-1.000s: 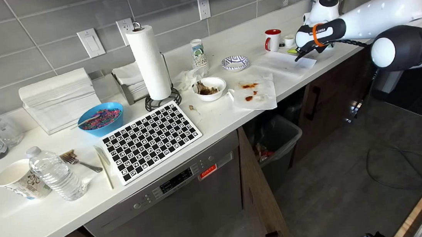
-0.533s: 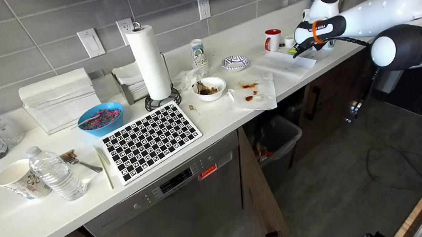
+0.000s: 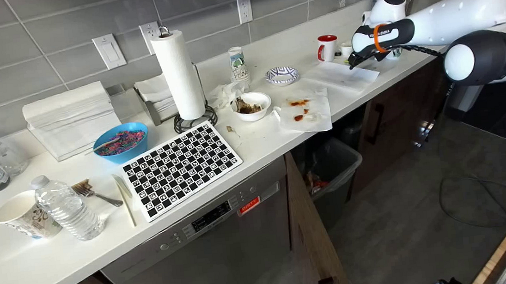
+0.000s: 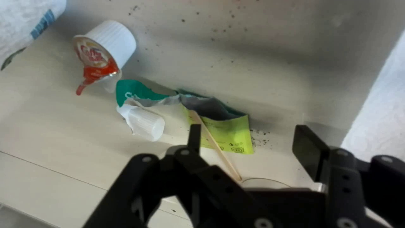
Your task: Put the white item in the bin
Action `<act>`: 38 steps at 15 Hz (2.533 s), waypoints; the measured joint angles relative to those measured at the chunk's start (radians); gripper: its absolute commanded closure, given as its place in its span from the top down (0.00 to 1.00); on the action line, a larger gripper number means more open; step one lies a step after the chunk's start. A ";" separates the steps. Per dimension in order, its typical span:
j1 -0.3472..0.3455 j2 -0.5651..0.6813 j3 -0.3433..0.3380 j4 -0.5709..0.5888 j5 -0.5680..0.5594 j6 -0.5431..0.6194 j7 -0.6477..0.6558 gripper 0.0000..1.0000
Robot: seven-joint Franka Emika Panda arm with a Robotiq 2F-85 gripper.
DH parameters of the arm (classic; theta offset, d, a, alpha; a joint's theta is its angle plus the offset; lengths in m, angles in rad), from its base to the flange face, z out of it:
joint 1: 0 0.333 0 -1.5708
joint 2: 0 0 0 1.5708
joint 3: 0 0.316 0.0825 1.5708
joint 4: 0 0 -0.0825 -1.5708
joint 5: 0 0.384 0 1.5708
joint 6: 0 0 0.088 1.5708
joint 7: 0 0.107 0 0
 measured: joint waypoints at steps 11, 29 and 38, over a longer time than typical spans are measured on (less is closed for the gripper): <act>-0.024 0.068 0.030 0.086 0.002 0.000 0.000 0.00; -0.026 0.068 0.018 0.120 -0.004 -0.027 0.030 0.00; 0.010 0.011 -0.057 0.097 -0.032 -0.111 0.070 0.00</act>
